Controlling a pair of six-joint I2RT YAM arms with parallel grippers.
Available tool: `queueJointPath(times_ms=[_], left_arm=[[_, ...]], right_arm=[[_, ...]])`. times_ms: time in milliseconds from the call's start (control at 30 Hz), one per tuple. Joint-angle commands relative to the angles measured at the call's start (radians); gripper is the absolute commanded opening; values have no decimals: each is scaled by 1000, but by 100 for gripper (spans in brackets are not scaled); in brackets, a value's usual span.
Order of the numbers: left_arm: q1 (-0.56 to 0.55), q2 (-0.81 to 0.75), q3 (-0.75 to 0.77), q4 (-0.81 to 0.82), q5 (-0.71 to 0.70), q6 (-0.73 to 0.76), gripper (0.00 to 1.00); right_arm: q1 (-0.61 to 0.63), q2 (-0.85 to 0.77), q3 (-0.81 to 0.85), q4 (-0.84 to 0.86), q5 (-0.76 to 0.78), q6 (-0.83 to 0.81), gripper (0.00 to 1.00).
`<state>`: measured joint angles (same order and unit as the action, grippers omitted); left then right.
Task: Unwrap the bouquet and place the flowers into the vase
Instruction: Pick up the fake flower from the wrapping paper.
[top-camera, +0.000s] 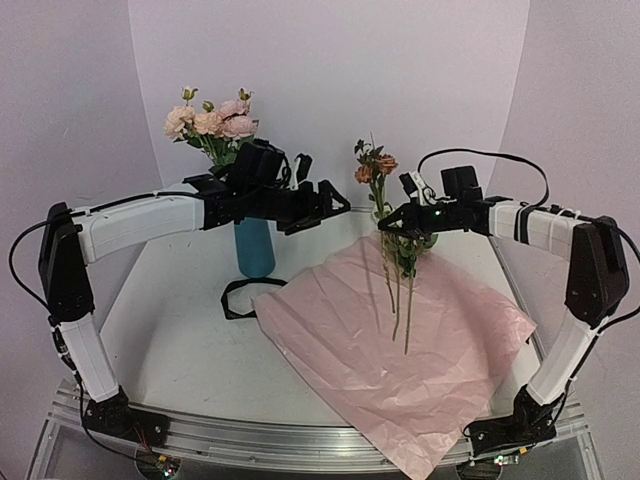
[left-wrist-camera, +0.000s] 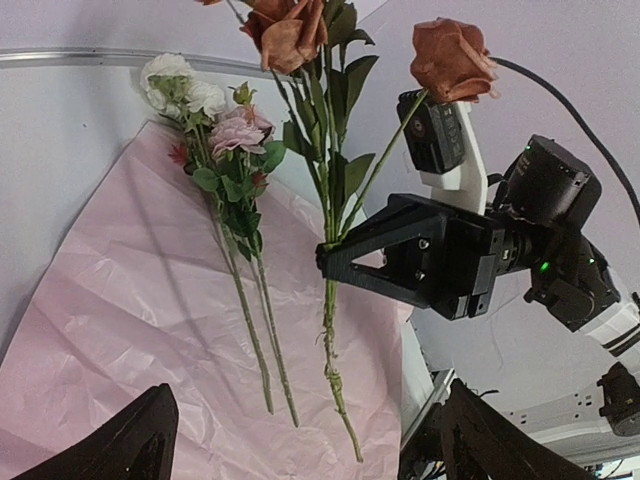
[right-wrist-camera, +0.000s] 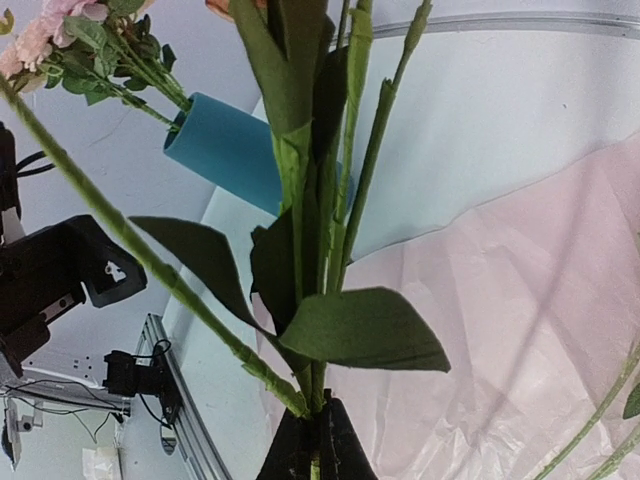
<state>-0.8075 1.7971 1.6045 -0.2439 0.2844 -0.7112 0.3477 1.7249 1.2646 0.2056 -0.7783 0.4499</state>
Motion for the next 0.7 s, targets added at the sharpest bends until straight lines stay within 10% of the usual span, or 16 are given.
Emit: queueJointPath(times_ms=[0,667], left_arm=[[-12,23,84,77,39,-25,93],[-48,141,164,239,137,-58,96]], right_arm=[[1,-67,-20,72,-129,43,0],[49,-156,-56,83,-188,86,0]])
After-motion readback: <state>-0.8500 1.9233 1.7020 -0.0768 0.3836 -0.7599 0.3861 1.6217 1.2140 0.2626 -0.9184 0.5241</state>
